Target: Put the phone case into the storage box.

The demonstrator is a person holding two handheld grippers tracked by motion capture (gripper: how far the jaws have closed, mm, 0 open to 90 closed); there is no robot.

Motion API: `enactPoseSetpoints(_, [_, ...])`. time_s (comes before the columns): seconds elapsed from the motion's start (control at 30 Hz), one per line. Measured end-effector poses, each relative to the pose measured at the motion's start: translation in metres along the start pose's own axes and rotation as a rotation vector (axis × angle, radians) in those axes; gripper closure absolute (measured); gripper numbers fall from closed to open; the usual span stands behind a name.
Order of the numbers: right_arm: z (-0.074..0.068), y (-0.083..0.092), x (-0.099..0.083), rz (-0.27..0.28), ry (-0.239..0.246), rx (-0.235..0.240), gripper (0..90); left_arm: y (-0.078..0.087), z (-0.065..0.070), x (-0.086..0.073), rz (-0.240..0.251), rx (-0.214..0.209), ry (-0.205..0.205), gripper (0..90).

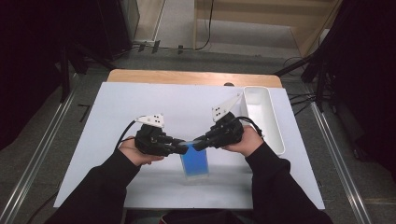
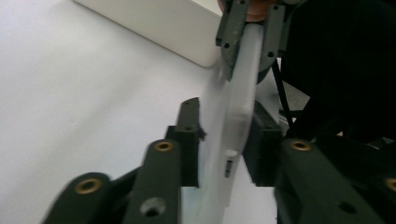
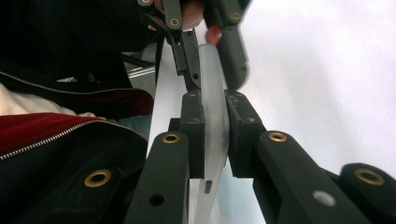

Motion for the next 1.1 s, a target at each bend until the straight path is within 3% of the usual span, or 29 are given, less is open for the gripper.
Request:
enactPoseSetpoints(0.1, [0.0002, -0.0006, -0.0006, -0.003, -0.013, 0.005, 77.3, 0.0003, 0.0016, 0.0007, -0.004, -0.005, -0.012, 78.4])
enactPoseSetpoints(0.4, [0.0005, 0.0010, -0.0004, 0.002, -0.010, 0.015, 77.3, 0.0015, 0.0031, 0.0026, 0.000, -0.014, -0.026, 79.6])
enactPoseSetpoints(0.7, [0.0002, 0.0012, -0.0004, 0.008, -0.028, 0.018, 75.2, 0.0024, 0.0041, 0.0044, 0.004, -0.023, 0.006, 79.8])
enactPoseSetpoints(0.87, [-0.0008, 0.0015, 0.0009, 0.017, -0.027, 0.014, 66.6, 0.0043, 0.0048, 0.0056, 0.013, -0.022, 0.012, 79.8])
enactPoseSetpoints(1.03, [0.0019, 0.0017, 0.0025, 0.046, -0.051, -0.051, 37.5, 0.0063, 0.0046, 0.0065, 0.006, -0.006, 0.022, 79.8])
enactPoseSetpoints(1.1, [0.0009, 0.0028, 0.0033, 0.060, -0.039, -0.067, 33.9, 0.0068, 0.0036, 0.0063, 0.004, 0.002, 0.031, 79.8])
Point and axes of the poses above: each handheld gripper's, and its own axes: y roughly backward along the jaws, x roughly out of its top, z roughly to its right, the point moved 7 cm from there along -y, roughly forward along the jaws, and after that the axes turned 5 degrees about -y, right-handed, at the moved point
